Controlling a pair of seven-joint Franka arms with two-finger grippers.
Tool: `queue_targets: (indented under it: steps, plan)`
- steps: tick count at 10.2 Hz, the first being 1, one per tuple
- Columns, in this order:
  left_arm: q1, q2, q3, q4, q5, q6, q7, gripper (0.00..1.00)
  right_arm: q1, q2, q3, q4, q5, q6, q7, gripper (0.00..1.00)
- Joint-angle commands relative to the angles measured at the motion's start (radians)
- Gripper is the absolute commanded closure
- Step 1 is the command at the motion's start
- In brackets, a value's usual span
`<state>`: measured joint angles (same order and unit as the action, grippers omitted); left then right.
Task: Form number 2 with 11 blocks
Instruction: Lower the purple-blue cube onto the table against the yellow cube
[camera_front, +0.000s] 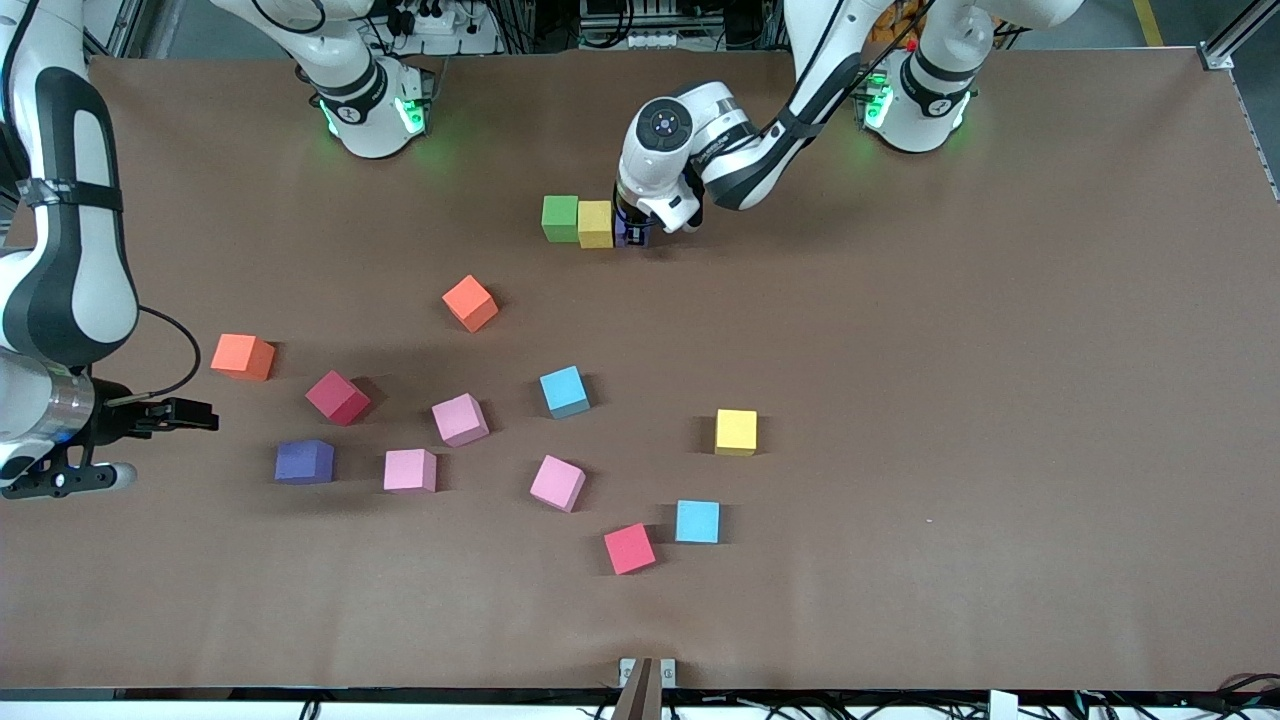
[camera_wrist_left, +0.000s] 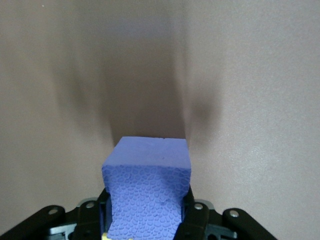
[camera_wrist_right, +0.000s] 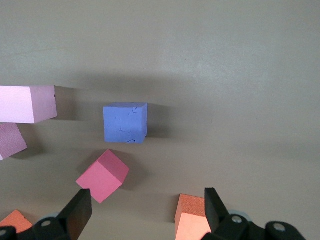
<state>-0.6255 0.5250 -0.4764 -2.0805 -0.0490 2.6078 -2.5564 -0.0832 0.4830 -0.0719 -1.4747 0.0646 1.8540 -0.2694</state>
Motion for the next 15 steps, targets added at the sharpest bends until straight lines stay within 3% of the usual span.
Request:
queue_targets:
  steps: [1,3,4,5,6,15]
  plan:
    - [-0.003,0.013,0.004,0.013,0.034,0.008,-0.033,0.59,-0.013,0.002,0.009,0.004,0.018,0.001,-0.019,0.0]
    - [-0.003,0.018,0.004,0.02,0.034,0.008,-0.033,0.51,-0.013,0.002,0.009,0.004,0.02,0.001,-0.019,0.0]
    - [-0.003,0.021,0.004,0.022,0.034,0.008,-0.033,0.34,-0.013,0.002,0.009,0.004,0.018,0.001,-0.019,0.0]
    - [-0.003,0.021,0.004,0.025,0.035,0.008,-0.033,0.28,-0.013,0.002,0.009,0.004,0.02,0.001,-0.019,0.0]
    - [-0.006,0.021,0.005,0.025,0.037,0.008,-0.033,0.15,-0.013,0.002,0.009,0.004,0.02,0.001,-0.019,0.0]
    - [-0.006,0.016,0.002,0.027,0.101,-0.003,-0.033,0.11,-0.013,0.002,0.009,0.004,0.02,0.001,-0.019,0.0]
